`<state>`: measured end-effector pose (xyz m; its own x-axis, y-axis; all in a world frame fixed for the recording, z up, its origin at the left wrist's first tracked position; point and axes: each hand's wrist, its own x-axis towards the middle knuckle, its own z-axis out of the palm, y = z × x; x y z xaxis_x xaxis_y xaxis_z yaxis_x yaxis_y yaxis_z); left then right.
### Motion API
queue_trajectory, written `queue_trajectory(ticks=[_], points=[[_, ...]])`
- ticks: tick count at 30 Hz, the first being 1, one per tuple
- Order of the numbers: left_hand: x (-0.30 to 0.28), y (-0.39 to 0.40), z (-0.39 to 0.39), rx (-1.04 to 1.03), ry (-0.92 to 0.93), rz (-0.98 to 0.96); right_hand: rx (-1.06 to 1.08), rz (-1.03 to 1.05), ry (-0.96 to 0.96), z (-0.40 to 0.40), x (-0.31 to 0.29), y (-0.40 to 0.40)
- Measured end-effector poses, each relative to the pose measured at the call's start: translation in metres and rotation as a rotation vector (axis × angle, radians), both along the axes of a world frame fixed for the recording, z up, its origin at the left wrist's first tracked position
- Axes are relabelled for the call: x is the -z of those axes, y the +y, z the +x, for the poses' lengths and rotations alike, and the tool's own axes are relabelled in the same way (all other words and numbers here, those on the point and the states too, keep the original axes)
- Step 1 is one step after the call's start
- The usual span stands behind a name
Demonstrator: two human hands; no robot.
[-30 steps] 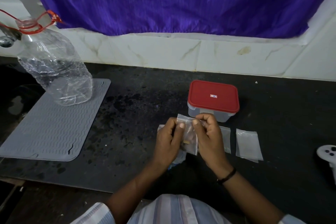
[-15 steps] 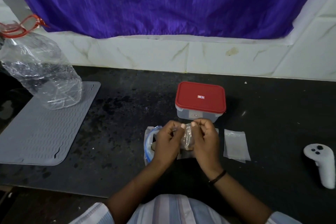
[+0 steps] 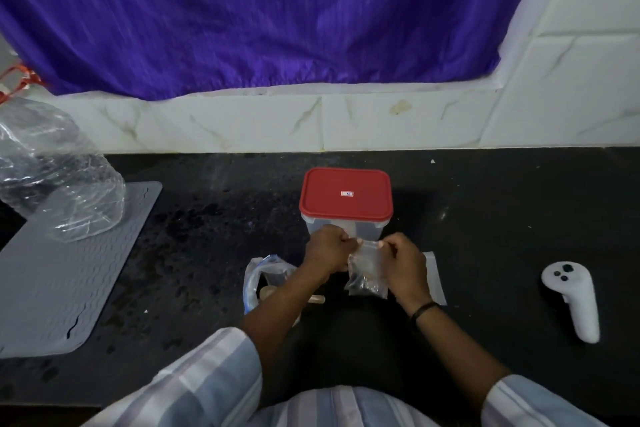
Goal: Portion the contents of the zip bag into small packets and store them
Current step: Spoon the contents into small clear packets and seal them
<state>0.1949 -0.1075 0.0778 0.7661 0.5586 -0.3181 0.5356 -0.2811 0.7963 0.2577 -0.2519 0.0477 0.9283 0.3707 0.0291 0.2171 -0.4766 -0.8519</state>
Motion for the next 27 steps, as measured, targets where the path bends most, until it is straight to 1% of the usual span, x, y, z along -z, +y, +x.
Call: queue_trajectory(ticks=[2, 3, 5, 6, 9, 15, 18, 20, 22, 23, 27], points=[[0.008, 0.0, 0.008, 0.051, 0.09, 0.096, -0.048, -0.123, -0.035, 0.006, 0.003, -0.003], [0.012, 0.0, 0.012, 0.065, 0.117, 0.124, -0.092, -0.226, -0.075, 0.009, 0.003, -0.004], [0.021, -0.002, 0.018, 0.074, 0.166, 0.144, -0.17, -0.445, -0.169, 0.012, 0.006, -0.004], [0.025, -0.003, 0.021, 0.085, 0.19, 0.162, -0.181, -0.497, -0.199, 0.014, 0.006, -0.004], [0.032, -0.003, 0.025, 0.097, 0.234, 0.21, -0.204, -0.516, -0.242, 0.016, 0.007, -0.004], [0.029, -0.006, 0.015, 0.074, 0.177, 0.325, -0.286, -0.431, -0.21, 0.023, 0.011, -0.015], [0.026, -0.013, 0.006, 0.066, 0.136, 0.418, -0.219, -0.377, -0.212, 0.02, 0.008, -0.016], [0.017, -0.02, 0.004, 0.07, 0.041, 0.471, -0.14, -0.338, -0.248, 0.022, 0.005, -0.02], [0.009, -0.028, 0.007, 0.145, -0.093, 0.499, -0.062, -0.354, -0.261, 0.027, 0.001, -0.031], [0.005, -0.033, 0.01, 0.201, -0.128, 0.501, -0.024, -0.391, -0.254, 0.029, -0.001, -0.037], [0.001, -0.057, 0.024, 0.482, -0.145, 0.505, 0.068, -0.614, -0.156, 0.035, 0.006, -0.069]])
